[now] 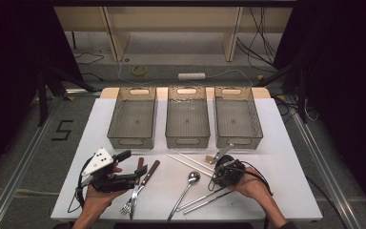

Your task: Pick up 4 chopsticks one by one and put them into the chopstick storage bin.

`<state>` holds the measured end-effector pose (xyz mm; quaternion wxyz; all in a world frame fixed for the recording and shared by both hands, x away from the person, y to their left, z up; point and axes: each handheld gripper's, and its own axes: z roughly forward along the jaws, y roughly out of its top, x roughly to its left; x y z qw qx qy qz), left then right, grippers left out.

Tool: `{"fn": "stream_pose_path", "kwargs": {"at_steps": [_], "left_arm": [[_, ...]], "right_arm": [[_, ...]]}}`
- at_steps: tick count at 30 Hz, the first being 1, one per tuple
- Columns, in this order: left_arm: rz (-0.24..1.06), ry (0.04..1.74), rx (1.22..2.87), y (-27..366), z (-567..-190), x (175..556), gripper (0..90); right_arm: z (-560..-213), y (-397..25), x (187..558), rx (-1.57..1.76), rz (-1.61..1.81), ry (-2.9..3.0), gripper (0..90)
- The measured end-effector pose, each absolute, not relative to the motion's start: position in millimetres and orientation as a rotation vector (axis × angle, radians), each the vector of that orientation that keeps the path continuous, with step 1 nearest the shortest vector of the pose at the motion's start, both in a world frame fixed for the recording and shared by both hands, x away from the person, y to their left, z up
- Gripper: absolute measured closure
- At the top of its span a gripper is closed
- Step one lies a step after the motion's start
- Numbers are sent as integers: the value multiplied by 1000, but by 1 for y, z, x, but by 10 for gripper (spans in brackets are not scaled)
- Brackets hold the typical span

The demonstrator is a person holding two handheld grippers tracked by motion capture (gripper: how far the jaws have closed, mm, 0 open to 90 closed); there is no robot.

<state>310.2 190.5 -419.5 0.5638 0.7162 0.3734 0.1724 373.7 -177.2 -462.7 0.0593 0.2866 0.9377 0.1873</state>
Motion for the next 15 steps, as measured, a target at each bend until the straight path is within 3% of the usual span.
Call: {"fn": "stream_pose_path", "kwargs": {"at_steps": [15], "left_arm": [[408, 874, 1693, 190, -419, 310, 174]], "right_arm": [[-461, -170, 374, 766, 513, 2875, 836]]}}
